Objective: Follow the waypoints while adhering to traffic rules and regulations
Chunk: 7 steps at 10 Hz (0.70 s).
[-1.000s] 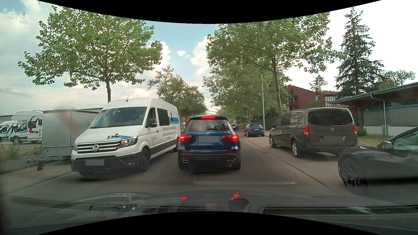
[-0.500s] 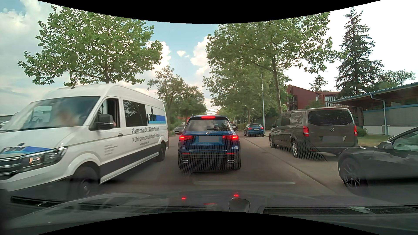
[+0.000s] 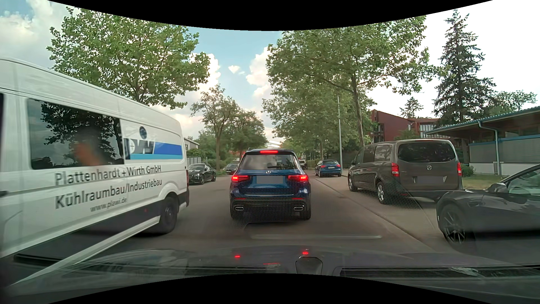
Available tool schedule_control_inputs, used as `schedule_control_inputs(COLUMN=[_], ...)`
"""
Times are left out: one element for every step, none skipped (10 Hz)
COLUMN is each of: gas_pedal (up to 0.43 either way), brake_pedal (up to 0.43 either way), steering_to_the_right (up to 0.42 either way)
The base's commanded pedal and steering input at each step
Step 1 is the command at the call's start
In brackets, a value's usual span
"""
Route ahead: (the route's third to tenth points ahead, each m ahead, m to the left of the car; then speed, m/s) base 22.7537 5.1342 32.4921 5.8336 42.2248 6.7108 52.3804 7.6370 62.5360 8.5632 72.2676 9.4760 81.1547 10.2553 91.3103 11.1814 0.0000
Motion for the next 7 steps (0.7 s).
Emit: schedule_control_inputs(gas_pedal=[0.000, 0.000, 0.000, 0.000, 0.000, 0.000, 0.000], brake_pedal=[0.189, 0.189, 0.189, 0.189, 0.189, 0.189, 0.189], steering_to_the_right=[0.009, 0.009, 0.009, 0.009, 0.009, 0.009, 0.009])
